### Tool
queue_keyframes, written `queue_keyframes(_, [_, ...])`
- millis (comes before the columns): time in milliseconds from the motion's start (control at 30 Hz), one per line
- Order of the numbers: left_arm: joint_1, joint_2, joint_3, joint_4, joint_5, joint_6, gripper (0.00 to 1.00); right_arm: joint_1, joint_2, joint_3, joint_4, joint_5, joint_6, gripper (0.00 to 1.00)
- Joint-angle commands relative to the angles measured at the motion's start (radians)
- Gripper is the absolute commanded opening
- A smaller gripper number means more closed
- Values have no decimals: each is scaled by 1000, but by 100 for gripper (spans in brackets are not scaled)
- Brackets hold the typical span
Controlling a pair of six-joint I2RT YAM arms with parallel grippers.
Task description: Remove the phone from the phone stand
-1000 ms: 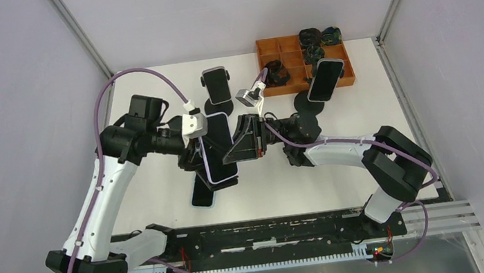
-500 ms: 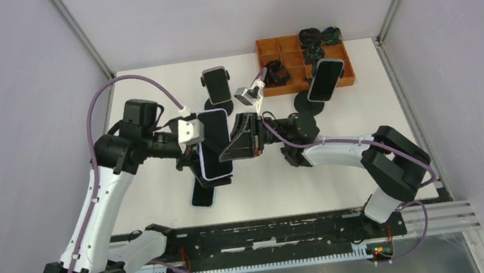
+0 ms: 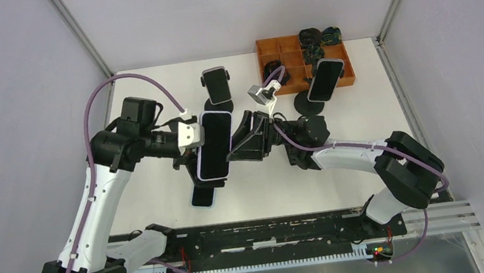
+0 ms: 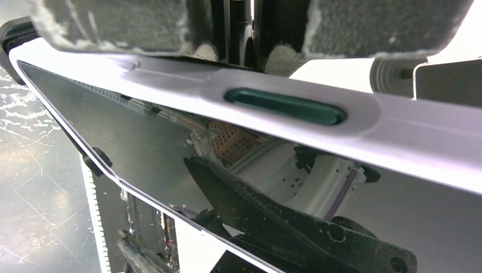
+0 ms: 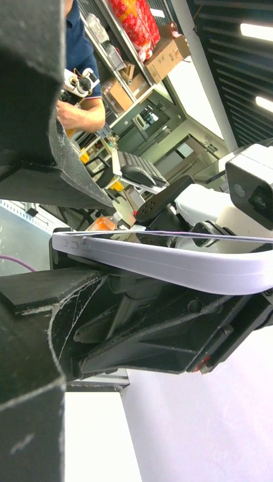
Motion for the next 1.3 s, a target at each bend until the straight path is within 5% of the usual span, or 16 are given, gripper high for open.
queue_keyframes(0, [-3,-16,33,-61,-16,72,2,-23,-49,16,85,92,-32,47])
queue_keyframes(433, [-4,11,66,-160,2,135,2,-30,-15,175,-261,134,-212,68])
queue_keyframes(500, [-4,12,70,-168,11,131,2,-29,-5,196,-267,142,-213,63])
queue_keyframes(800, [-4,0,49,-71,-16,39,2,-30,-34,119,-181,155,-140,2])
queue_keyframes(1267, [-4,5,-16,26,-183,2,2,-258,-205,45,-318,114,-28,0])
